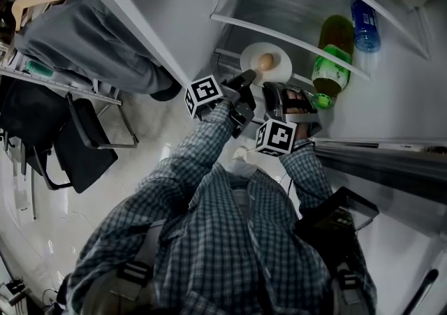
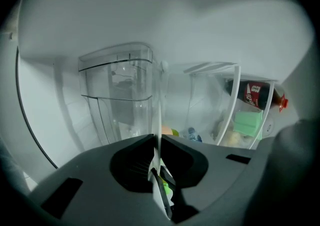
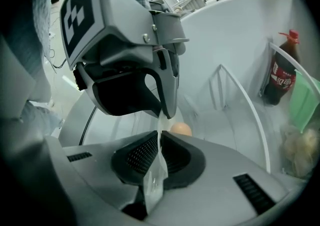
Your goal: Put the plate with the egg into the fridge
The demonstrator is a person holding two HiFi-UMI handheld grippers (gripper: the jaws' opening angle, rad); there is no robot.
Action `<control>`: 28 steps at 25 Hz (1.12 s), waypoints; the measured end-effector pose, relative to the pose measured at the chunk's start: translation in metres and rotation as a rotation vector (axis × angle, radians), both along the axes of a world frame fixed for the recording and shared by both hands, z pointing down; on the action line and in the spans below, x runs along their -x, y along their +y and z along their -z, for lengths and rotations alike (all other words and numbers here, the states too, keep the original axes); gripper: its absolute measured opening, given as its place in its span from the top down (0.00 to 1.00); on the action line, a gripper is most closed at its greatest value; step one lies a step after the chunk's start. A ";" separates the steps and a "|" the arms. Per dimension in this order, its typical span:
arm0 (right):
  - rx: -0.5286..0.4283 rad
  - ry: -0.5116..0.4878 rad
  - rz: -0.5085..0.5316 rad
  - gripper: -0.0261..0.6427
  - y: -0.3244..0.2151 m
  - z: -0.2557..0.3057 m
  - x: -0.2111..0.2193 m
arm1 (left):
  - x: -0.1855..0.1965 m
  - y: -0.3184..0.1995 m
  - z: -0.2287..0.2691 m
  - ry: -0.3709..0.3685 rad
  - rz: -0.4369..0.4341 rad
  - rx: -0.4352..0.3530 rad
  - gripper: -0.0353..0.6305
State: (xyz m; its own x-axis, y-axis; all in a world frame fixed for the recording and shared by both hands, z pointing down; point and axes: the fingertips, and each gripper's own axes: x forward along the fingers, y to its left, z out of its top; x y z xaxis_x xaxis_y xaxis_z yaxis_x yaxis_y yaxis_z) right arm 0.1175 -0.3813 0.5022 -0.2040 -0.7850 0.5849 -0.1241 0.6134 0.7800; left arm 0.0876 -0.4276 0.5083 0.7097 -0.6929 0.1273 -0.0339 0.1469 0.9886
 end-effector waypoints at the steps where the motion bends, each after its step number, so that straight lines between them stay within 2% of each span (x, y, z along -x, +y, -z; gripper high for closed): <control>1: 0.001 0.002 0.000 0.92 0.000 0.000 0.000 | 0.000 0.000 0.000 0.003 0.000 0.000 0.92; 16: 0.014 -0.022 -0.017 0.92 -0.008 0.000 0.001 | 0.004 0.002 0.004 0.051 -0.001 -0.016 0.91; 24: 0.012 -0.012 -0.035 0.92 -0.021 -0.002 -0.001 | -0.005 0.029 0.012 0.102 -0.071 -0.023 0.91; 28: -0.001 -0.008 -0.042 0.92 -0.029 -0.005 -0.004 | -0.004 0.045 0.011 0.060 -0.119 -0.044 0.91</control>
